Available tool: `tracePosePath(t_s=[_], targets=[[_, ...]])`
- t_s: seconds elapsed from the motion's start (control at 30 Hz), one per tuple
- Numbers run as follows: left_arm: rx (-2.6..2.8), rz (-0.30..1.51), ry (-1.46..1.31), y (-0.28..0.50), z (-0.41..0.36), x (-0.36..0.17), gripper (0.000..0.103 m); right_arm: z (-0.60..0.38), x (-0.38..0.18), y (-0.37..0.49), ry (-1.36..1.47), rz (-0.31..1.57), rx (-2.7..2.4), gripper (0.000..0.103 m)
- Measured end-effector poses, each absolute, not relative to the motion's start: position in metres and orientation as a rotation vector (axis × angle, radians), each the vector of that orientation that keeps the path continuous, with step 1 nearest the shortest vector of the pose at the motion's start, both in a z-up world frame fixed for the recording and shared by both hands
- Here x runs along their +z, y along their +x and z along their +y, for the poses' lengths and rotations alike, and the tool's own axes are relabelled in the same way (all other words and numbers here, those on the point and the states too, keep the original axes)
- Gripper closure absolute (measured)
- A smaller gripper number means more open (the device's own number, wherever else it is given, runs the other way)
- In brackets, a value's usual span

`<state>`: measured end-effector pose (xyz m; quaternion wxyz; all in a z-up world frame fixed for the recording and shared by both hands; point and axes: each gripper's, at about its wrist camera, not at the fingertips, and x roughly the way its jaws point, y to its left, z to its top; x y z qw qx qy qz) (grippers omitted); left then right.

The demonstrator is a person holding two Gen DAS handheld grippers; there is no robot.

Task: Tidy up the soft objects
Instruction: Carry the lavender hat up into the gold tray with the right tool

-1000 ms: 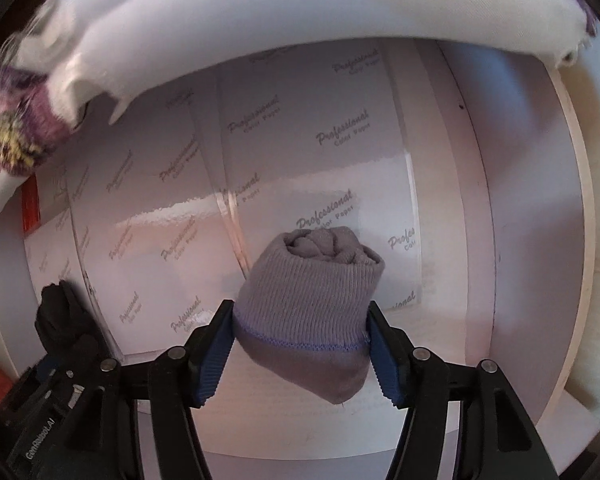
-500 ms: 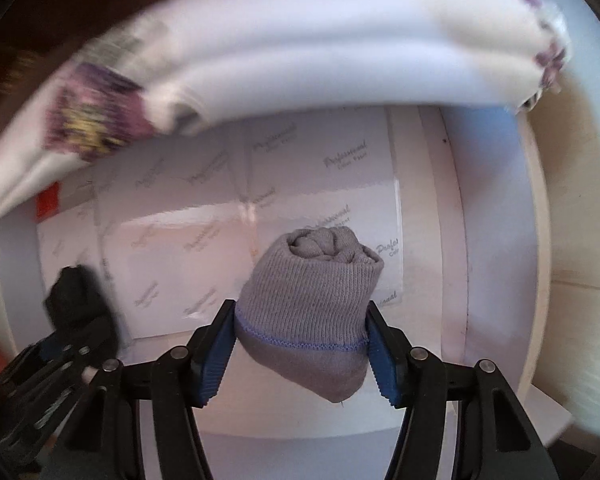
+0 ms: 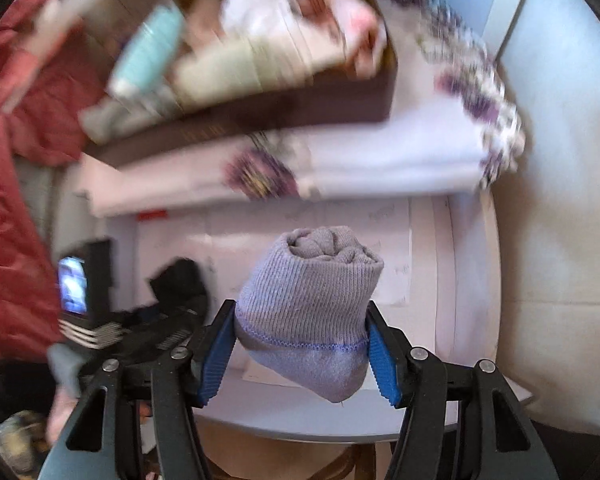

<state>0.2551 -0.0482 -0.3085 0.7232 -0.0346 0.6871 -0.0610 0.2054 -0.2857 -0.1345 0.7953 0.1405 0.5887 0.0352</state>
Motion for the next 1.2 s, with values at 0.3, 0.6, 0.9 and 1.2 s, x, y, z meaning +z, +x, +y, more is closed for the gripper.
tracePosePath(t_s=[0.3, 0.6, 0.9, 1.2], targets=[[-0.135, 1.517, -0.077, 0.255, -0.048, -0.308, 0.055, -0.295, -0.052, 0.259, 0.259, 1.050, 0.095, 0.042], [-0.133, 1.519, -0.084, 0.255, -0.047, -0.308, 0.055, -0.291, -0.085, 0.331, 0.222, 1.094, 0.049, 0.039], [-0.132, 1.521, -0.086, 0.255, -0.045, -0.309, 0.055, -0.311, -0.094, 0.329, 0.270, 1.114, 0.030, 0.023], [-0.134, 1.520, -0.082, 0.255, -0.044, -0.310, 0.055, -0.304, -0.103, 0.317, 0.200, 1.109, 0.013, 0.049]])
